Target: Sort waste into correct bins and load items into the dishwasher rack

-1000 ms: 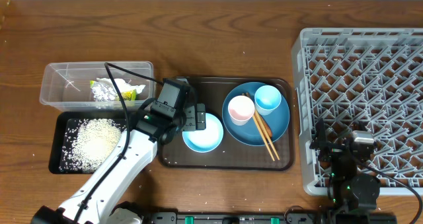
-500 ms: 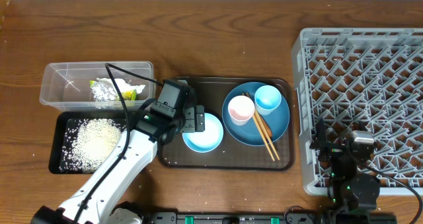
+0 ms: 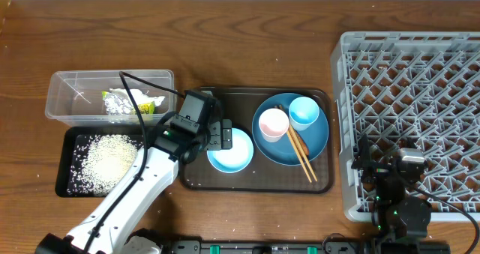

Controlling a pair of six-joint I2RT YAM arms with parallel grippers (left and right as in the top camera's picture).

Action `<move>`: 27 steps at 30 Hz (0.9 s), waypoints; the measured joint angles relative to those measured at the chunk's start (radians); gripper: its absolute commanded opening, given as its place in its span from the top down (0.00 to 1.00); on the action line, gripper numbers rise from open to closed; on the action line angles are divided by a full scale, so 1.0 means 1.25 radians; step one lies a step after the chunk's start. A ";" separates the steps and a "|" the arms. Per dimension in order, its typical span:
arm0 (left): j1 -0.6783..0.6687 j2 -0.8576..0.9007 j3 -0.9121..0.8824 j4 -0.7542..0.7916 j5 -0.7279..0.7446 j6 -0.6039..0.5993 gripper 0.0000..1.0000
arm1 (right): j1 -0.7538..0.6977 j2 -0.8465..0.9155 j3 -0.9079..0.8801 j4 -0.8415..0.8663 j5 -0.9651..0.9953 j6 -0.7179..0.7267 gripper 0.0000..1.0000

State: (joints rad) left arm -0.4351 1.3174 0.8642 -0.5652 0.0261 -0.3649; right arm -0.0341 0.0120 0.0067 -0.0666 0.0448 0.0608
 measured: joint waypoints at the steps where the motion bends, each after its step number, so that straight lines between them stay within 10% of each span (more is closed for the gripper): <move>1: 0.000 0.000 0.000 0.000 0.000 0.000 0.02 | 0.000 0.000 0.000 0.000 0.000 0.000 0.01; 27: 0.000 0.000 0.000 0.027 0.000 0.000 0.02 | 0.000 0.000 0.000 0.000 0.000 0.000 0.01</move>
State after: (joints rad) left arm -0.4351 1.3174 0.8642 -0.5316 0.0261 -0.3649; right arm -0.0341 0.0120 0.0067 -0.0666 0.0448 0.0608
